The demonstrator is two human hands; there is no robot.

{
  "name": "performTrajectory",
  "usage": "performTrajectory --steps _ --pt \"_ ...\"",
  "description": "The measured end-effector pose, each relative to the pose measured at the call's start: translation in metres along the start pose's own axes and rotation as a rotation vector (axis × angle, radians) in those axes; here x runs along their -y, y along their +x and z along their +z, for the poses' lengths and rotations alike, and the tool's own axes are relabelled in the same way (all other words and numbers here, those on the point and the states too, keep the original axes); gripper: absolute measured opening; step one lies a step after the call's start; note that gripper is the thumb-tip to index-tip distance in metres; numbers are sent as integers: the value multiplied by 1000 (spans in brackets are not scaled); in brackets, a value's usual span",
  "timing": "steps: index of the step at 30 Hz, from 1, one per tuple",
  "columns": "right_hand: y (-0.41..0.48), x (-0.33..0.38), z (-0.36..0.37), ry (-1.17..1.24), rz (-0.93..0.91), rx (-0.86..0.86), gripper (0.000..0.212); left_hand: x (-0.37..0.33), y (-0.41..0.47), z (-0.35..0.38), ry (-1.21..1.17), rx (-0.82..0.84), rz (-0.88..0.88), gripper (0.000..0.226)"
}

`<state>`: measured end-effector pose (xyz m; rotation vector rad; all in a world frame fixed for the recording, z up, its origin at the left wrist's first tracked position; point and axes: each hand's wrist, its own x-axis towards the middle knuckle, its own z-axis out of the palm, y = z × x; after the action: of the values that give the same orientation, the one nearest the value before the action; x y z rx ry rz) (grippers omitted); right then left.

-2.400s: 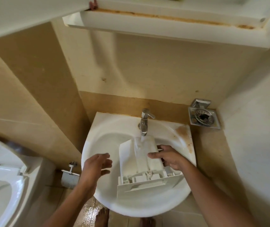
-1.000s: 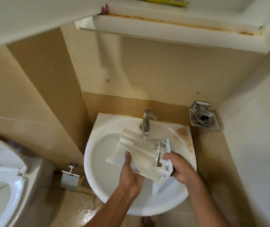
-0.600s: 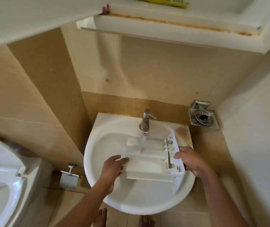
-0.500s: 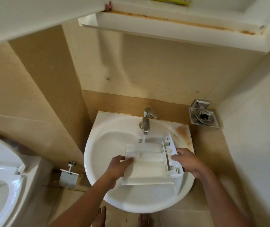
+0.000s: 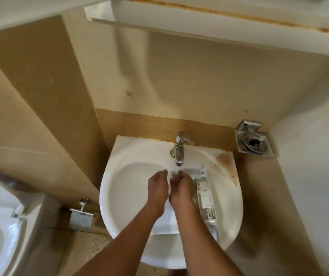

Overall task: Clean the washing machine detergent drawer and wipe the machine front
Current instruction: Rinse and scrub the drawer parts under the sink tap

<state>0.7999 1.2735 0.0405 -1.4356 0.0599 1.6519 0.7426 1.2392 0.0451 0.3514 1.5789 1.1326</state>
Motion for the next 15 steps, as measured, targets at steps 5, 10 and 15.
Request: performTrajectory --steps 5,10,15 --pt "33 4 4 297 74 294 26 -5 29 25 -239 23 -108 34" --pt "45 9 -2 270 149 488 26 3 42 35 -315 -25 -6 28" --pt "54 8 -1 182 109 400 24 2 42 42 -345 -42 33 26"
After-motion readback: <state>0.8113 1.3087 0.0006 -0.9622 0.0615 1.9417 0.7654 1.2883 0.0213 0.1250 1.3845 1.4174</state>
